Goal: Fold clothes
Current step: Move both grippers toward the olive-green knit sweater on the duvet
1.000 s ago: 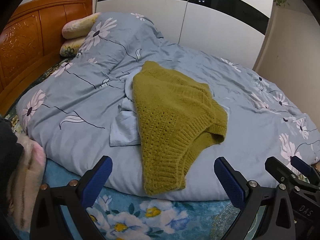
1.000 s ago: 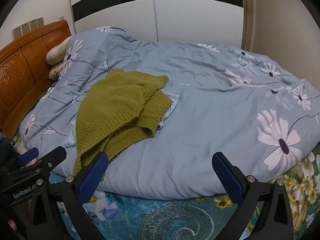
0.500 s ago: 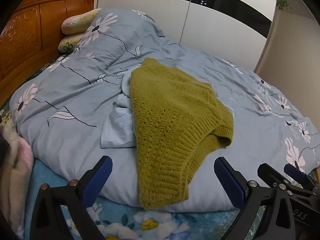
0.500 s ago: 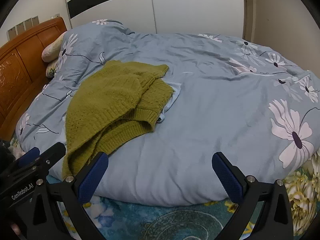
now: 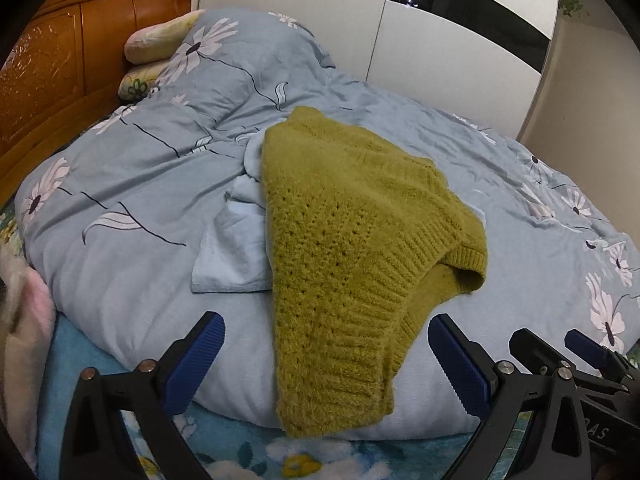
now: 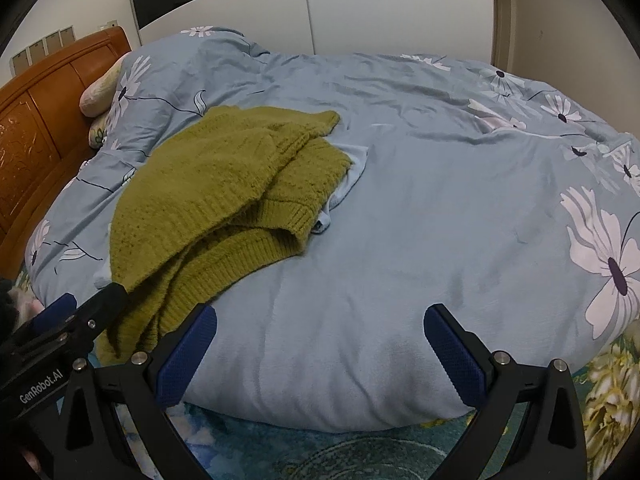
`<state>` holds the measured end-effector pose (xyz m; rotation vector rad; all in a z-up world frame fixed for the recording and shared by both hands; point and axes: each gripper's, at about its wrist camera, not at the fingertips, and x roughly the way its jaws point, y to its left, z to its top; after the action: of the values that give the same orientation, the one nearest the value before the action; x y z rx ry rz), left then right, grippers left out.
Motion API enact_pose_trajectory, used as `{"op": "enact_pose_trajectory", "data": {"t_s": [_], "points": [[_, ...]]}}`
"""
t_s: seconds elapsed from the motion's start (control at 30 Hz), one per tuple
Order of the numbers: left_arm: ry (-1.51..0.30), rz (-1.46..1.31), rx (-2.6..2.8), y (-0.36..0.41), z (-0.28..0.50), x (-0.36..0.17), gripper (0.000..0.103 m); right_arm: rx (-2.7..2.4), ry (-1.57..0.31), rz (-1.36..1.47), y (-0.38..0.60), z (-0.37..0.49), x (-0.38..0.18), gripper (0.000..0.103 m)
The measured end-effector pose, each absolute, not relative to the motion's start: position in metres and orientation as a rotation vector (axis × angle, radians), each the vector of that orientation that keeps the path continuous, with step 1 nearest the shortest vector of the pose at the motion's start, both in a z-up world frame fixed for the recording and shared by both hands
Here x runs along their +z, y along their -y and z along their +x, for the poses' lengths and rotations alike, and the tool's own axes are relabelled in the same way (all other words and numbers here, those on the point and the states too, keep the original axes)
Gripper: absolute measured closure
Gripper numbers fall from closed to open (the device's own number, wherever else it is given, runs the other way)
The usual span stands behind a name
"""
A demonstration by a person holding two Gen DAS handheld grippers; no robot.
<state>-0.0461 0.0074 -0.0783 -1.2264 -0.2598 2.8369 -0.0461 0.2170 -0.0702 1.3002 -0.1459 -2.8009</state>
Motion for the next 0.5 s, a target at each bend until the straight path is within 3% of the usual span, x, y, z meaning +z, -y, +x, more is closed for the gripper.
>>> {"op": "enact_pose_trajectory", "data": {"t_s": [0.5], "points": [[-0.034, -1.200, 2.882, -0.028, -0.061, -0.080, 0.000, -2.772, 0.131, 1.332, -0.220, -0.059, -0.080, 0.000]]}}
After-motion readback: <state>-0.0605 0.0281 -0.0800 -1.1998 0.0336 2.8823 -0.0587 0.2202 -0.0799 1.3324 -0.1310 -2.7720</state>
